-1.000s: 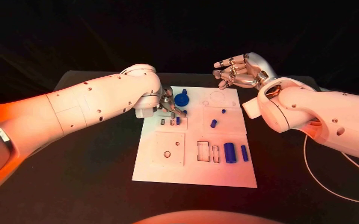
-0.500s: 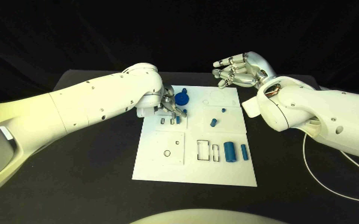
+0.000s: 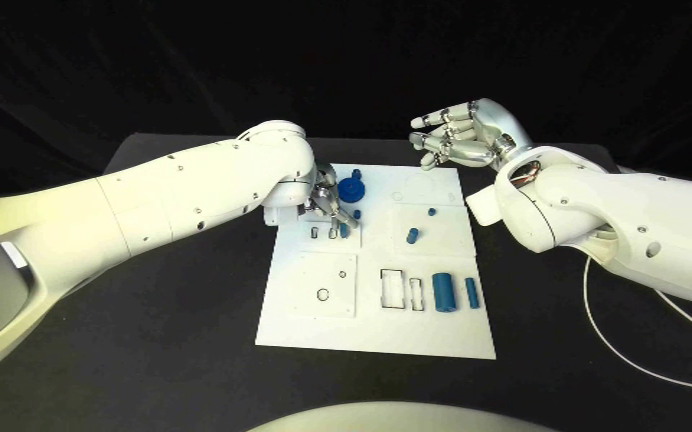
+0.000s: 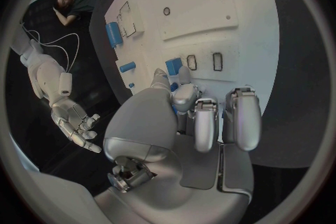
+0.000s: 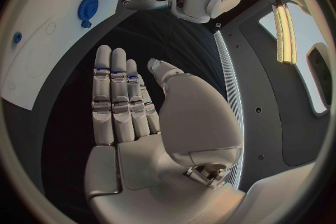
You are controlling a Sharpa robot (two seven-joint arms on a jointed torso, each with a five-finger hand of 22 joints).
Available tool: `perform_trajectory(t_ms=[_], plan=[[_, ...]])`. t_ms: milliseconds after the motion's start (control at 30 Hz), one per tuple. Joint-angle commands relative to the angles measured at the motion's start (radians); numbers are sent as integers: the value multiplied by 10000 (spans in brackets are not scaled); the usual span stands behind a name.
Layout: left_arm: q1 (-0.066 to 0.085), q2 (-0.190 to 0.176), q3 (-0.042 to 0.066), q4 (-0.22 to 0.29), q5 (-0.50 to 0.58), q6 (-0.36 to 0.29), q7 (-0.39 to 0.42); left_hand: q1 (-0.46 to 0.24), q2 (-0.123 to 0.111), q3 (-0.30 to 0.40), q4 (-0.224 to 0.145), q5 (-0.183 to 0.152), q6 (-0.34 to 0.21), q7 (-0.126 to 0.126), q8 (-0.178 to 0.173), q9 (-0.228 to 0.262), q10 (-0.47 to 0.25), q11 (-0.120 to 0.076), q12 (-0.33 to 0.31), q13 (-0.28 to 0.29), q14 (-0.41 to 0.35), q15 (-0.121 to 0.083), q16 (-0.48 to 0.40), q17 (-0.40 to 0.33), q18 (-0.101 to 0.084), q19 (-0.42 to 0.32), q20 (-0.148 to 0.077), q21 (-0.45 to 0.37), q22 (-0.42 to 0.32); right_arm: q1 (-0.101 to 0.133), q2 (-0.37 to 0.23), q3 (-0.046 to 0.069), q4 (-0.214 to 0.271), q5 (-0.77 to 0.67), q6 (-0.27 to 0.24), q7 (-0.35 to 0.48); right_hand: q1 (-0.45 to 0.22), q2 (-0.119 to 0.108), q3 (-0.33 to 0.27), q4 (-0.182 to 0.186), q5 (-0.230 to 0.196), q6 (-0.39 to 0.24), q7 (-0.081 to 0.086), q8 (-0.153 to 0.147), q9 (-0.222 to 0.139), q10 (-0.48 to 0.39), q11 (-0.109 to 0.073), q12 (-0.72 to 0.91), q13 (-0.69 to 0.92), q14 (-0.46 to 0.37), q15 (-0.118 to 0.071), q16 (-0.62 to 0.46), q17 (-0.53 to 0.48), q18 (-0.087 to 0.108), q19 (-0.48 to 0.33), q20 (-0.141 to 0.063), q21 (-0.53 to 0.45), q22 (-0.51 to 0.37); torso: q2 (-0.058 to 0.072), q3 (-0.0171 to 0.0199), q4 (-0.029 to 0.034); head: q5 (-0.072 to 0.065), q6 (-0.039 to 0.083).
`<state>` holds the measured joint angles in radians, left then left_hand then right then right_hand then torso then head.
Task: Assemble the parts on the task board
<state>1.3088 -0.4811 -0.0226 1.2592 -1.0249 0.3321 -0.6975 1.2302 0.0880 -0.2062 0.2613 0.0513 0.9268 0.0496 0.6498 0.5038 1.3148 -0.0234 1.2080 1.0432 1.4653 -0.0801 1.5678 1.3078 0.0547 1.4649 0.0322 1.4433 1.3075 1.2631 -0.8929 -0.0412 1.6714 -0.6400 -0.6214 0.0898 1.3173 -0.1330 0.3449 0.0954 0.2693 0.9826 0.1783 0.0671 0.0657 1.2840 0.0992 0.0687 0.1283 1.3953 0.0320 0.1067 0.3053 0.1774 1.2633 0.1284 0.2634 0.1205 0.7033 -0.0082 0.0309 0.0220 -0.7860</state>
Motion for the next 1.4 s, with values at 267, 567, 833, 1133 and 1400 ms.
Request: perform_trajectory(t_ms=[267,567,833,1133,1400], plan=[[-8,65,-23,-14,63,341,-661,150,-2,90,-6,5,-70,-23,41,29,5,7,-49,-17,1054,-11,30,2630,-92,166,-31,45,644,-9,36,-1,-21,17,22,85,-20,35,-14,-22,49,27,22,-12,8,57,-11,-9,-15,64,-18,-60,-14,74,79,11,-33,-16,6,2,-1,10,-37],[-10,78,-33,-2,66,261,-617,194,40,132,-16,7,-66,-25,40,58,13,6,-46,-5,1054,-11,30,2630,-91,164,-30,44,645,-12,63,-2,-46,20,47,67,-17,35,-18,-27,81,32,22,-12,8,59,-11,-12,-26,72,-20,-68,-20,72,93,7,-46,-27,7,4,3,17,-51],[-11,78,-34,-7,120,171,-569,1590,615,1216,-787,20,-250,-134,-130,191,-17,-99,-112,11,1054,-98,30,2630,-81,142,-94,24,634,-17,88,-4,-63,20,97,46,-17,35,-18,-27,81,32,22,-12,8,59,-11,-12,-26,72,-20,-68,-20,72,93,7,-46,-27,6,9,-3,24,-72],[-11,72,-34,-3,223,270,-475,2277,-286,4285,-1719,653,-421,36,-751,248,-184,68,-579,-257,1054,-4,30,2630,-69,90,-13,-36,600,-19,98,-7,-77,25,166,18,-28,37,-25,-22,97,37,23,-12,8,58,-8,-15,-34,74,-17,-76,-25,70,101,7,-58,-36,-3,14,-5,41,-96],[-11,-36,-51,45,338,-242,-378,828,-1652,7666,-2031,725,-330,75,-706,857,-48,74,-658,-258,1054,50,30,2630,-67,97,25,-50,641,-24,133,-10,-131,72,195,19,-40,36,-34,-17,116,41,25,-12,8,55,-5,-19,-43,71,-14,-87,-30,67,105,9,-73,-46,-1,21,15,75,-63]])
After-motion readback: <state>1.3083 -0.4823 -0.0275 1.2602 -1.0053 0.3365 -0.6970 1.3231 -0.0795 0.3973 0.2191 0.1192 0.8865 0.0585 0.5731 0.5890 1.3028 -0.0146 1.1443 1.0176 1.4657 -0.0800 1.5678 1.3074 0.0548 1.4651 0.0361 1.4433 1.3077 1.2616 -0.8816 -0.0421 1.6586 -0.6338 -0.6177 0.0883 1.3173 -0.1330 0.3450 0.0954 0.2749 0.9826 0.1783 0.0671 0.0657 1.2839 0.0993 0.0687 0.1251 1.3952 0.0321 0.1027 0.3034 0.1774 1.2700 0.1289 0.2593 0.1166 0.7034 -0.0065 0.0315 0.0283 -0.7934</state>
